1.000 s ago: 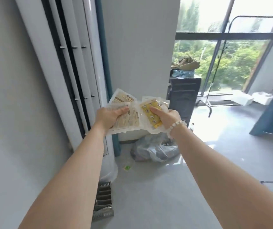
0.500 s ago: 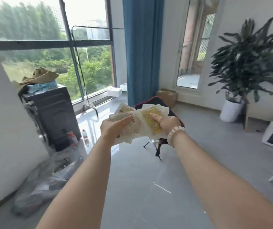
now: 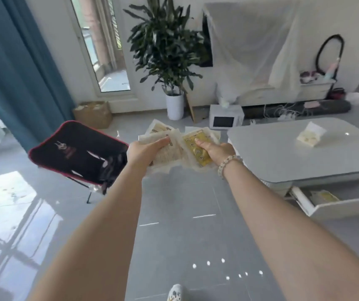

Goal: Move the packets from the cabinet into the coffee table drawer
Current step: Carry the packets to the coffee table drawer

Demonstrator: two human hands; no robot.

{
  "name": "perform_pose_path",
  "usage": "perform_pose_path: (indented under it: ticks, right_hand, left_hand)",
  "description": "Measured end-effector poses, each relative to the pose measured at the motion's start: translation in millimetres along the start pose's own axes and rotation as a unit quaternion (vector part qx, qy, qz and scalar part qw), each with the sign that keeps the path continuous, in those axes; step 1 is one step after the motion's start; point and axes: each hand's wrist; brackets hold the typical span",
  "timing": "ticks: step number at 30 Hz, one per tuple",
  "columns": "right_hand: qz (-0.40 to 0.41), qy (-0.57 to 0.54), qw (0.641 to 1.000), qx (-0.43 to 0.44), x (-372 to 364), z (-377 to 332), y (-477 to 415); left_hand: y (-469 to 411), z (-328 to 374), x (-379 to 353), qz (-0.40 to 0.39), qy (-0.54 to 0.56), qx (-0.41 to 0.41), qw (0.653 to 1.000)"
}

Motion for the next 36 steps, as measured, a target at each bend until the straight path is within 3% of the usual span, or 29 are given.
perform_pose_path:
  ticks: [12, 22, 30, 36]
  right_hand:
    - [0.179, -0.058, 0.977, -0.101, 130, 9, -141]
    - [0.322, -0.147, 0.921, -0.161, 271, 55, -166]
    - [0.397, -0.188, 0.88, -0.182, 394, 112, -178]
    - [0.391, -0.185, 0.883, -0.181, 507, 129, -211]
  left_hand:
    - [-126, 6, -233, -0.224, -0.045, 0.025, 0.973]
    - [-103, 4, -432, -0.392, -0.113, 0.011, 0.913]
    - [-47, -22, -572, -0.443, -0.137, 0.028, 0.886]
    - [-15, -27, -682, -0.439, -0.128, 0.051, 0.888]
Point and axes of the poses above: each hand's wrist, its own y-axis away from the middle knuckle, its own x-axis out of the back of the hand, z = x × y, and after that the axes turned 5 degrees about -x, right-handed
